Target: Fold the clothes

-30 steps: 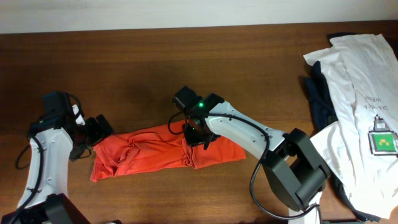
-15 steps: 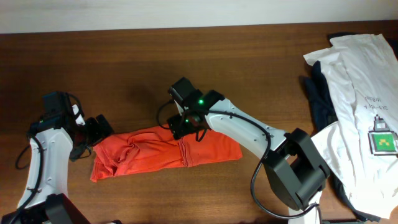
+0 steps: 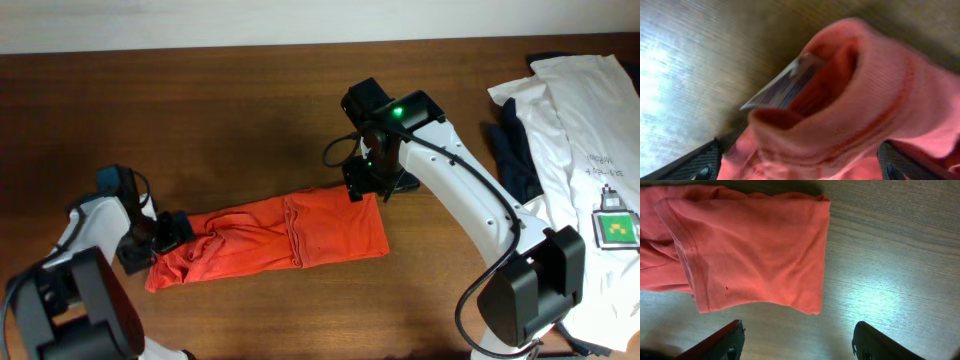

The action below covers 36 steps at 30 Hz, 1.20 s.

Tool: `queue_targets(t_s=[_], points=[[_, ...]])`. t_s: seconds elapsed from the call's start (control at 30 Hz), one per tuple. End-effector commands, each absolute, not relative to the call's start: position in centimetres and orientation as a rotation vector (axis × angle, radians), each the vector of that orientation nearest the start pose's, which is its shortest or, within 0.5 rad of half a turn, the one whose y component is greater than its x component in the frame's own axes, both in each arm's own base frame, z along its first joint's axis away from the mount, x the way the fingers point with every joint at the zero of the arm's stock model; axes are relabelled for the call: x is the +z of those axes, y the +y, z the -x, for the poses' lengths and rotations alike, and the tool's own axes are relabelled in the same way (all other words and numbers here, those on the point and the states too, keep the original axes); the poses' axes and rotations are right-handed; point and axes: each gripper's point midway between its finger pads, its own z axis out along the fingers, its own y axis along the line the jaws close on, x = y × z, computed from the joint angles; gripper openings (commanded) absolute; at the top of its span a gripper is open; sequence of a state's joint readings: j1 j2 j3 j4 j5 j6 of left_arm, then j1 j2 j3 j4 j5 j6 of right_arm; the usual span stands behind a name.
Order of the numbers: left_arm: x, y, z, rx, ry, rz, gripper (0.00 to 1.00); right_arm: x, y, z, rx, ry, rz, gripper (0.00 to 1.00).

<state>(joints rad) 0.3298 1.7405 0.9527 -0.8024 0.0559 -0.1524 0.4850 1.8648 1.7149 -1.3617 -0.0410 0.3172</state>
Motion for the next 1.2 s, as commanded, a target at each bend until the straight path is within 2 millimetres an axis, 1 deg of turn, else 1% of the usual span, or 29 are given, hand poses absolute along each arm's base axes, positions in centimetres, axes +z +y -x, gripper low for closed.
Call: queue_targets(t_s=[0.0,0.03,0.07,0.1,0.13,0.17,0.2,0.23,0.27,0.3,0.37,0.43,0.47,0.5,0.53,0.57,0.6,0.67,0.7,0.73,0.83,0.87,0.9,1.0,1.03,1.1,1.17], points=[[-3.4,6.0,-25.0,-0.266,3.167,0.742,0.84,14.8,17.2,-31.7,0.074,3.084,0.235,0.73],[-3.5,5.6,-25.0,-0.311,3.17,0.737,0.59,14.8,17.1,-31.8,0.073,3.085,0.232,0.73],[-3.3,5.2,-25.2,-0.352,3.164,0.721,0.38,14.8,16.9,-31.8,0.065,3.086,0.226,0.73],[-3.3,5.2,-25.2,-0.35,3.165,0.717,0.23,14.8,16.5,-31.9,0.056,3.091,0.212,0.73],[-3.2,5.2,-25.1,-0.352,3.168,0.719,0.12,14.8,15.9,-32.0,0.041,3.095,0.194,0.73],[-3.1,5.2,-25.2,-0.351,3.168,0.719,0.05,14.8,15.0,-32.3,0.027,3.1,0.155,0.73],[-2.9,5.3,-25.4,-0.352,3.167,0.72,0.01,14.8,14.2,-32.5,0.016,3.103,0.124,0.73],[-2.5,5.4,-25.6,-0.351,3.166,0.721,0.0,14.8,12.9,-32.9,-0.003,3.106,0.083,0.73],[-1.9,5.7,-26.3,-0.34,3.16,0.718,0.01,14.8,11.9,-33.2,-0.006,3.111,0.063,0.73],[-0.5,6.8,-27.8,-0.293,3.136,0.713,0.01,14.8,10.0,-33.6,-0.011,3.12,0.021,0.73],[1.9,9.1,-30.0,-0.209,3.078,0.744,0.01,14.8,7.8,-33.9,-0.017,3.131,-0.026,0.73],[6.2,13.5,-32.2,-0.062,2.989,0.813,0.0,14.8,5.4,-33.9,-0.024,3.147,-0.116,0.73],[9.4,16.4,-32.7,0.025,2.935,0.866,0.0,14.8,3.6,-33.8,-0.027,3.159,-0.178,0.73],[10.9,17.1,-32.9,0.034,2.91,0.894,0.0,14.8,3.1,-33.8,-0.027,3.161,-0.178,0.73],[12.0,17.4,-33.0,0.035,2.901,0.903,0.0,14.8,2.6,-33.8,-0.026,3.161,-0.178,0.73],[14.2,16.6,-33.2,-0.009,2.905,0.891,0.01,14.8,2.2,-33.9,-0.025,3.161,-0.184,0.73],[15.0,15.2,-33.5,-0.07,2.914,0.862,0.0,14.8,2.1,-33.9,-0.025,3.16,-0.185,0.73],[16.1,11.8,-34.2,-0.192,2.949,0.778,0.01,14.8,2.2,-33.9,-0.025,3.16,-0.184,0.73],[16.2,9.2,-34.4,-0.229,2.989,0.719,0.0,14.8,2.2,-33.9,-0.025,3.16,-0.182,0.73],[16.1,6.5,-34.5,-0.237,3.039,0.623,0.01,14.8,2.2,-33.8,-0.025,3.161,-0.182,0.73],[16.0,0.6,-35.0,-0.235,3.099,0.366,0.0,14.8,2.2,-33.8,-0.026,3.164,-0.182,0.73],[15.6,-1.3,-35.1,-0.207,3.119,0.269,0.01,14.8,2.2,-33.8,-0.025,3.165,-0.175,0.73],[14.7,-3.2,-34.9,-0.127,3.157,0.153,0.01,14.8,2.2,-33.8,-0.026,3.165,-0.175,0.73],[12.9,-6.8,-34.5,-0.11,3.219,0.056,0.0,14.8,2.2,-33.7,-0.026,3.166,-0.174,0.73],[12.3,-7.7,-34.3,-0.104,3.24,0.034,0.0,14.8,2.2,-33.7,-0.026,3.166,-0.17,0.73],[11.1,-9.3,-33.9,-0.088,3.277,-0.037,0.01,14.8,2.2,-33.7,-0.025,3.168,-0.159,0.73],[10.9,-10.2,-33.7,-0.082,3.285,-0.076,0.01,14.8,2.2,-33.7,-0.026,3.17,-0.159,0.73]])
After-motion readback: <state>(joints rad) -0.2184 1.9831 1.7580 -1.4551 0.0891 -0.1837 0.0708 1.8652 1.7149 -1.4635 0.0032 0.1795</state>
